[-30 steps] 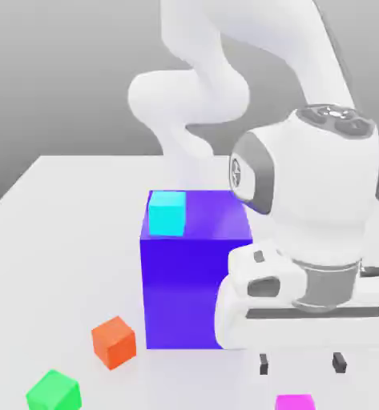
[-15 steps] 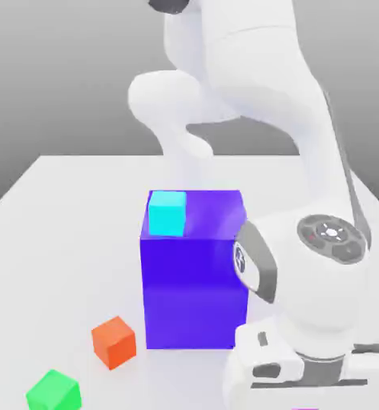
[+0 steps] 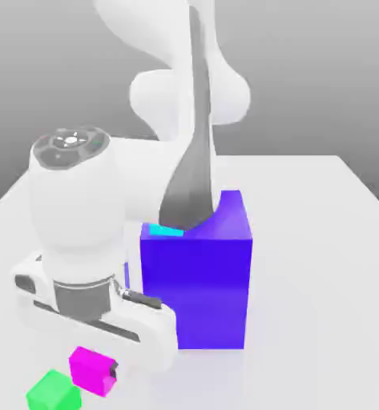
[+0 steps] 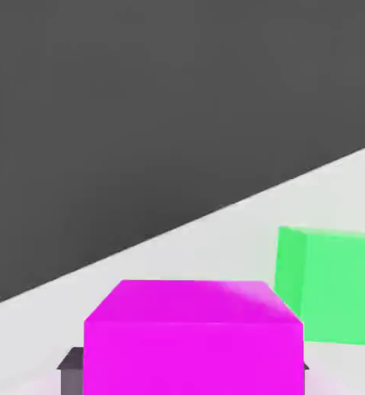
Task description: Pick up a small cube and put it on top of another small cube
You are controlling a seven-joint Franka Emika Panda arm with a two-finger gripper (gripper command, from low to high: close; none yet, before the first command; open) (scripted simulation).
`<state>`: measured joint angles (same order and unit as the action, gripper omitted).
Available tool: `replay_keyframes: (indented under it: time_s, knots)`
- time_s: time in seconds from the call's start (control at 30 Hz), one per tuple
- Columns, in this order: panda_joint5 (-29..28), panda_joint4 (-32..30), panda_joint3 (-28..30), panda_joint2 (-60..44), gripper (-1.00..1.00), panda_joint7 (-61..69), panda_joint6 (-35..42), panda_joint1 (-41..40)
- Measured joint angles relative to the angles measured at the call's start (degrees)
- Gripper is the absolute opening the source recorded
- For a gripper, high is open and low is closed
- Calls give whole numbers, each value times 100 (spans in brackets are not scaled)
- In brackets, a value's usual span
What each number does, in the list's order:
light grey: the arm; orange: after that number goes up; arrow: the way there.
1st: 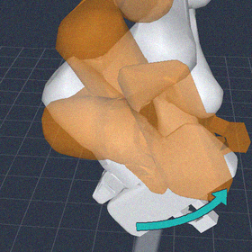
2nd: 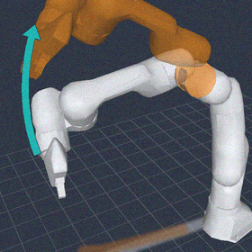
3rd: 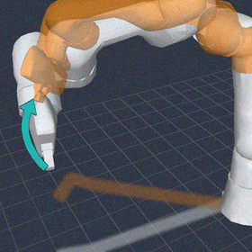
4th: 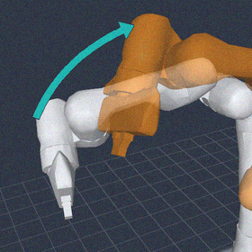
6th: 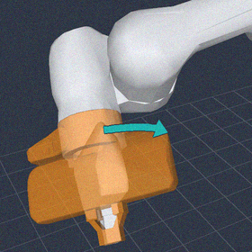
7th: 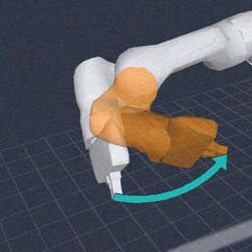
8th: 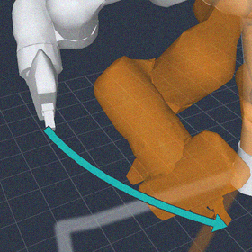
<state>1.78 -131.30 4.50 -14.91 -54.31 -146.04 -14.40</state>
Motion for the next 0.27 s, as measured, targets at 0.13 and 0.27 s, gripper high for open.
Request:
replay_keyframes:
  time_s: [0.13,0.27]
  knots:
    - [179,20,-2,-627,-100,142,-616,-163]
    - [199,25,-11,-730,100,156,-713,-175]
